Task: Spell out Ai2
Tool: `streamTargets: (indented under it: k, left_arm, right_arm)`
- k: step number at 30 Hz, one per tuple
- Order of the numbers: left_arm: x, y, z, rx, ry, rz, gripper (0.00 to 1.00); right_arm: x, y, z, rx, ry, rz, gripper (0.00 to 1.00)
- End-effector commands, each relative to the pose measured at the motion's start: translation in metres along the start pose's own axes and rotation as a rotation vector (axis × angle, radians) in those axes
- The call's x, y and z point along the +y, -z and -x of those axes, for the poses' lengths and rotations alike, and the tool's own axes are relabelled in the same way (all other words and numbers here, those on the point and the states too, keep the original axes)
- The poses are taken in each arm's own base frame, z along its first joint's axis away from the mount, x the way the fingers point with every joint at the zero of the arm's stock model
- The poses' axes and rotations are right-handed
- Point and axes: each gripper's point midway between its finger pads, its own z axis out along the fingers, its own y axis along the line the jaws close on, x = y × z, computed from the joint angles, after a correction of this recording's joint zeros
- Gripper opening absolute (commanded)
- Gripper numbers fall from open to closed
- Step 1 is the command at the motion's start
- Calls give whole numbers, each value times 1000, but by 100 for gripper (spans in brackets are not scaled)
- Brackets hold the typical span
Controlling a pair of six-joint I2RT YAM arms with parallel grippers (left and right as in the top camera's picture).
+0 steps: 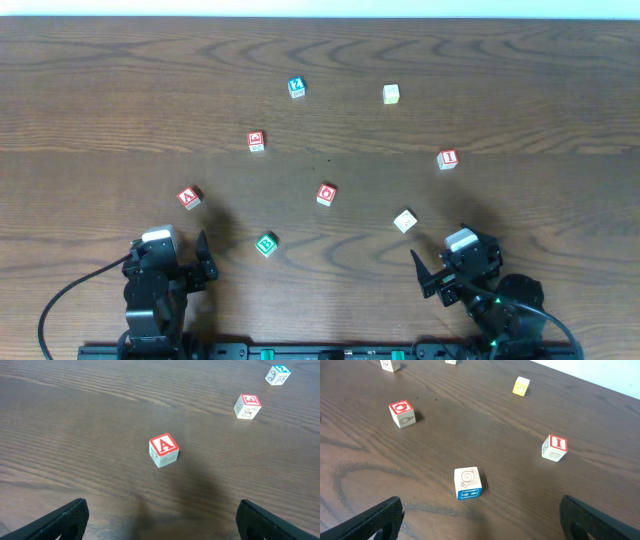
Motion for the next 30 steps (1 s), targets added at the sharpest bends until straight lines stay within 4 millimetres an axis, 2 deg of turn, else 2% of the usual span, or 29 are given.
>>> streamTargets:
  k: [1,7,10,12,17,22,25,28,30]
  left_arm:
    - [2,-1,-3,2,-17,10,95]
    - [2,-1,-3,2,-17,10,96]
    - [2,-1,-3,2,-17,10,95]
    - [2,-1,-3,2,-17,10,96]
    - [2,-1,-3,2,-17,10,95]
    - [2,-1,-3,2,-17,10,96]
    - [2,-1,-3,2,-17,10,95]
    - [2,-1,-2,2,-17,10,95]
    - [2,-1,-3,2,-17,10,95]
  right_arm:
    - [-1,-1,-1,-4,6,-4,99]
    - [-1,-1,0,-8,7,-5,99]
    - [6,0,3,-23,-19,38,99]
    - [15,0,8,-44,-88,91,99]
    - [40,6,24,-77,-387,266,99]
    - [52,9,21,-17,-629,339,99]
    - [65,14,23,25,-752,428,99]
    - [71,19,36,10,-829,494,99]
    - [67,21,53,-57,-836,509,99]
